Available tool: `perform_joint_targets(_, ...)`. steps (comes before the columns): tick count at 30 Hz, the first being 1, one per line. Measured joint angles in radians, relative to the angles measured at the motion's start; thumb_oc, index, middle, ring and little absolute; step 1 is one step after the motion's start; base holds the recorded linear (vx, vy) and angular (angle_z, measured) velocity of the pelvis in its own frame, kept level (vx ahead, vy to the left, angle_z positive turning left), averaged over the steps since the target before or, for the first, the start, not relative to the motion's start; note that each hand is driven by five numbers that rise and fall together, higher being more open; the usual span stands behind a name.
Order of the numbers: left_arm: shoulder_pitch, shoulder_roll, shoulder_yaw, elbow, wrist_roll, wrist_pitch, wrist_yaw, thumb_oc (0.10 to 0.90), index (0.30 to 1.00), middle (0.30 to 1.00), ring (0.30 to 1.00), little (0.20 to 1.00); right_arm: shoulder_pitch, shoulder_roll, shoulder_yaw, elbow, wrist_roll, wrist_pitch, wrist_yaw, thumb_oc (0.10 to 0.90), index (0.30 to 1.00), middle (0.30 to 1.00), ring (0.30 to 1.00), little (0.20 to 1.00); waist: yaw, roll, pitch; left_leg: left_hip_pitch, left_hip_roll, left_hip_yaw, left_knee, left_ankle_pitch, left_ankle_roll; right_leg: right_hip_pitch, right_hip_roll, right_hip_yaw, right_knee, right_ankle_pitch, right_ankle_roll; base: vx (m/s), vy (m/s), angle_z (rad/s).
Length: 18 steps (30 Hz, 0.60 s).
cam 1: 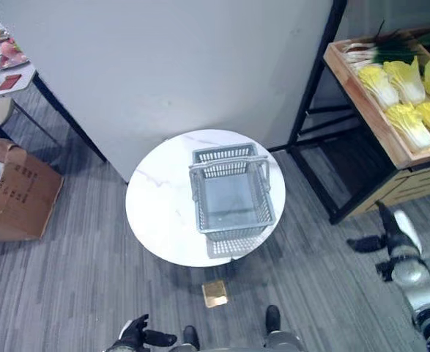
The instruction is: Get the vegetables into the basket
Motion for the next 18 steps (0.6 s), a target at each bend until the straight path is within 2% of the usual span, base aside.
perform_joint_targets(2,-0.004,0.004,0.024,0.003,0.001,0.001,-0.004,0.900,1.000,1.000,1.000,1.000,-0.074,-0.022,0.008,-0.038,-0.085,-0.059,-0.005,0.900,1.000,1.000,1.000,1.000,0.021,-0.009,-0.001,0.003,0.002,-0.003,0.000,0.001,0.000,0.006,0.001,-0.004,0.000,0.000,0.000,0.00,0.013,0.11)
perform_joint_targets(4,-0.005,0.008,0.027,0.005,0.002,-0.006,-0.006,0.900,1.000,1.000,1.000,1.000,-0.183,-0.024,0.064,-0.040,-0.105,-0.061,0.002,0.900,1.000,1.000,1.000,1.000,0.043,-0.020,-0.001,0.002,0.001,-0.007,0.000,0.001,-0.001,0.007,0.001,-0.007,0.000,-0.001,0.000,0.00,0.015,0.05)
perform_joint_targets(6,-0.010,0.011,0.037,0.007,0.002,-0.008,-0.006,0.900,1.000,1.000,1.000,1.000,-0.262,0.009,0.096,-0.041,-0.097,-0.065,0.006,0.900,1.000,1.000,1.000,1.000,0.053,-0.031,0.000,-0.001,0.001,-0.015,0.000,0.004,0.000,0.010,0.000,-0.016,0.000,0.000,0.000,0.00,0.009,0.11)
perform_joint_targets(8,-0.024,0.012,0.043,0.019,0.003,-0.008,-0.012,0.900,1.000,1.000,1.000,1.000,-0.330,0.007,0.174,-0.049,-0.093,-0.070,0.026,0.900,1.000,1.000,1.000,1.000,0.072,-0.035,0.001,-0.004,-0.001,-0.026,0.000,0.005,0.001,0.013,-0.002,-0.027,0.000,-0.001,0.001,-0.02,-0.004,0.19)
perform_joint_targets(9,-0.029,0.014,0.044,0.020,0.002,-0.011,-0.015,0.900,1.000,1.000,1.000,1.000,-0.380,-0.005,0.254,-0.078,-0.094,-0.077,0.063,0.900,1.000,1.000,1.000,1.000,0.087,-0.041,0.004,-0.010,-0.001,-0.036,0.001,0.008,0.002,0.013,-0.002,-0.035,0.000,-0.001,0.002,-0.05,-0.002,0.23)
perform_joint_targets(10,-0.037,0.015,0.044,0.020,0.002,-0.011,-0.017,0.900,1.000,1.000,1.000,1.000,-0.383,-0.001,0.266,-0.091,-0.094,-0.093,0.072,0.900,1.000,1.000,1.000,1.000,0.099,-0.043,0.004,-0.015,-0.001,-0.045,0.001,0.010,0.002,0.013,-0.002,-0.039,0.000,-0.001,0.002,-0.04,-0.001,0.23)
perform_joint_targets(12,-0.041,0.024,0.040,0.021,0.001,-0.012,-0.018,0.900,1.000,1.000,1.000,1.000,-0.493,0.076,0.376,-0.031,-0.073,-0.094,0.087,0.900,1.000,1.000,1.000,1.000,0.107,-0.050,0.006,-0.026,-0.001,-0.052,0.001,0.014,0.003,0.008,-0.002,-0.048,0.000,-0.001,0.002,-0.01,-0.002,0.13)
perform_joint_targets(13,-0.052,0.024,0.034,0.021,0.002,-0.012,-0.019,0.900,1.000,1.000,1.000,1.000,-0.515,0.083,0.412,-0.019,-0.070,-0.095,0.100,0.900,1.000,1.000,1.000,1.000,0.113,-0.052,0.006,-0.030,-0.001,-0.055,0.001,0.015,0.003,0.007,-0.003,-0.051,0.000,-0.002,0.002,-0.01,-0.002,0.11)
perform_joint_targets(14,-0.058,0.024,0.027,0.020,0.003,-0.012,-0.024,0.900,1.000,1.000,1.000,1.000,-0.519,0.087,0.434,-0.020,-0.065,-0.105,0.114,0.900,1.000,1.000,1.000,1.000,0.139,-0.053,0.007,-0.033,-0.001,-0.057,0.001,0.016,0.003,0.007,-0.003,-0.056,0.000,-0.002,0.002,-0.03,0.003,0.12)
perform_joint_targets(15,-0.058,0.024,0.025,0.020,0.000,-0.012,-0.025,0.900,1.000,1.000,1.000,1.000,-0.526,0.093,0.446,-0.017,-0.064,-0.107,0.122,0.900,1.000,1.000,1.000,1.000,0.147,-0.055,0.008,-0.036,-0.001,-0.059,0.001,0.016,0.003,0.006,-0.004,-0.058,0.000,-0.002,0.002,-0.03,0.007,0.09)
perform_joint_targets(18,-0.069,0.032,0.003,0.016,-0.009,-0.013,-0.025,0.900,1.000,1.000,1.000,1.000,-0.590,0.151,0.483,0.064,-0.048,-0.104,0.135,0.900,1.000,1.000,1.000,1.000,0.154,-0.060,0.012,-0.048,-0.004,-0.067,0.002,0.020,0.003,-0.002,-0.005,-0.063,0.000,-0.002,0.002,-0.03,0.001,0.07)
